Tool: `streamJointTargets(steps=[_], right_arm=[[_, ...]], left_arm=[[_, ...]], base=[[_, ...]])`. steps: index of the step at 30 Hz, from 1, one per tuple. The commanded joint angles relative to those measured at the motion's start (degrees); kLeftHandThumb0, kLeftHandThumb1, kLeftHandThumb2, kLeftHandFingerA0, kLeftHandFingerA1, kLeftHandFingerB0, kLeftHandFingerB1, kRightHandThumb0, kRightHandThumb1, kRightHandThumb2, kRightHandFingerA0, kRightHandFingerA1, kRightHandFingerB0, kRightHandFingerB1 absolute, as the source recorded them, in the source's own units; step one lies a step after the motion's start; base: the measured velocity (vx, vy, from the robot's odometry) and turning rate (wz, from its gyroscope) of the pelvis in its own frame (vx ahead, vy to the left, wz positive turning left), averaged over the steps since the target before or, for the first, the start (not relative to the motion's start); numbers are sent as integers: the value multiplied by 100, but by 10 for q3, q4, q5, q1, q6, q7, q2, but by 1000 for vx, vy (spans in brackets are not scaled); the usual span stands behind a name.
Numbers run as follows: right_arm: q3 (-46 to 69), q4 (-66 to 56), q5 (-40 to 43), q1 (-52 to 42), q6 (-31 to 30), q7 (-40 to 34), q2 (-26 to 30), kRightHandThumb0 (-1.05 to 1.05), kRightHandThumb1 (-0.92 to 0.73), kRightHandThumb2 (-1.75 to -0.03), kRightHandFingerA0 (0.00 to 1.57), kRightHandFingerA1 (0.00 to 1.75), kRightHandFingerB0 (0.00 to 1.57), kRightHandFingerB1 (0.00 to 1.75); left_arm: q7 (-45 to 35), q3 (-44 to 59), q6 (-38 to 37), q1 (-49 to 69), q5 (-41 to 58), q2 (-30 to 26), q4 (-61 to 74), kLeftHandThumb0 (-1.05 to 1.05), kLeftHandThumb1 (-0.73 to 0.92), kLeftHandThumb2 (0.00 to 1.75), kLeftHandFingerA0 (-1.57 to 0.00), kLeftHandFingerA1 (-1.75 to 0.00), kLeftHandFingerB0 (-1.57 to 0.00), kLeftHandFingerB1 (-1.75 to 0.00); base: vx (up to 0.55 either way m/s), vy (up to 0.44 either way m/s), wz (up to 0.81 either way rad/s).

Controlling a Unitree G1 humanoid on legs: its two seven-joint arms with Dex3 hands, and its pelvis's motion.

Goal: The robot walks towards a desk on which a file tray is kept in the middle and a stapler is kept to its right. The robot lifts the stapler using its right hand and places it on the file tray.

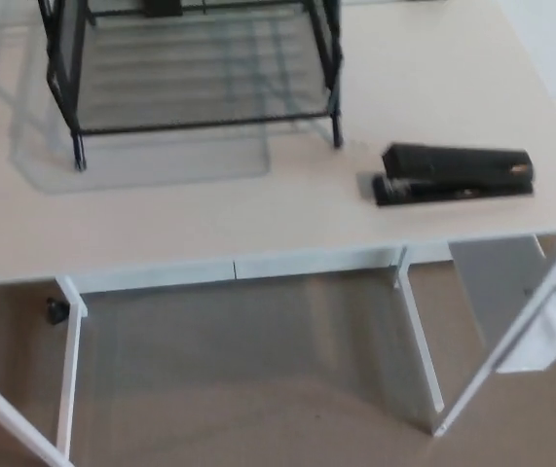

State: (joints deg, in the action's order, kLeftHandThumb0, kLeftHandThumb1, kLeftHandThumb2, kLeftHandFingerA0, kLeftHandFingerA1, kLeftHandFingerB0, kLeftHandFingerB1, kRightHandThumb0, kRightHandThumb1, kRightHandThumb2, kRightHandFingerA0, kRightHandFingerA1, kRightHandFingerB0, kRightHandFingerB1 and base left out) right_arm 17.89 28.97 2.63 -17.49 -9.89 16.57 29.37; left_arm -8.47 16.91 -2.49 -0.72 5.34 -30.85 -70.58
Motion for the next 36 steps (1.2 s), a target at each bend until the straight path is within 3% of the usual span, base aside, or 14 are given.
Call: streamJointTargets(steps=[1,4,5,6,14,15,16,27,28,30,31,36], right_arm=[[-1,-22,-2,-14,-13,-3,5,-60,-59,-88,24,53,8,40],[0,-41,2,-22,-23,5,7,-60,-61,-89,23,53,7,40],[-2,-42,0,-24,-23,9,10,-56,-78,-64,29,45,14,27],[-1,-37,2,-21,-21,11,11,-60,-59,-88,25,54,8,41],[1,-18,1,-10,-15,-3,0,-63,-59,-89,24,53,9,41],[0,-30,3,-14,-28,5,4,-57,-77,-64,27,43,14,27],[6,-30,10,-12,-36,3,0,-62,-58,-88,21,51,9,40],[12,-18,11,-13,-15,-3,-6,-58,-60,-87,20,51,6,40],[14,-10,13,-10,-14,2,-4,-54,-77,-62,27,42,13,27],[9,-10,7,-6,-17,5,3,-56,-78,-65,26,42,13,25],[11,-26,7,-11,-28,-1,0,-61,-60,-88,22,50,7,40],[4,-12,-6,-6,-16,-2,10,-60,-61,-89,26,52,8,40]], left_arm=[[4,2,0,1,0,-7,-2,-60,79,76,-30,-82,-18,-64],[5,1,2,0,0,-6,-2,-59,81,77,-28,-80,-17,-63],[4,2,2,0,0,-6,-3,-59,81,77,-27,-79,-16,-62],[3,2,1,0,1,-6,-3,-59,80,78,-28,-80,-16,-63],[3,7,2,-7,5,-6,-8,-59,81,76,-27,-79,-15,-61],[2,8,2,-6,6,-5,-6,-58,81,76,-28,-80,-16,-62],[5,7,3,-7,5,-5,-5,-60,80,76,-30,-81,-16,-63],[3,3,5,-8,0,-5,-2,-59,80,77,-27,-79,-15,-62],[3,3,4,-7,0,-5,-2,-59,80,77,-28,-80,-15,-62],[3,7,6,-11,4,-4,-5,-59,81,76,-28,-79,-16,-62],[3,6,5,-12,3,-5,-6,-59,81,76,-24,-83,-15,-61],[3,2,4,-10,-1,-5,-6,-60,81,76,-27,-79,-16,-62]], base=[[249,9,12],[247,-38,8],[254,-59,17],[260,-66,17],[272,-217,5],[129,-77,1],[103,-44,-2],[26,130,-1],[-12,67,-6],[-23,27,8],[0,0,0],[18,-14,5]])
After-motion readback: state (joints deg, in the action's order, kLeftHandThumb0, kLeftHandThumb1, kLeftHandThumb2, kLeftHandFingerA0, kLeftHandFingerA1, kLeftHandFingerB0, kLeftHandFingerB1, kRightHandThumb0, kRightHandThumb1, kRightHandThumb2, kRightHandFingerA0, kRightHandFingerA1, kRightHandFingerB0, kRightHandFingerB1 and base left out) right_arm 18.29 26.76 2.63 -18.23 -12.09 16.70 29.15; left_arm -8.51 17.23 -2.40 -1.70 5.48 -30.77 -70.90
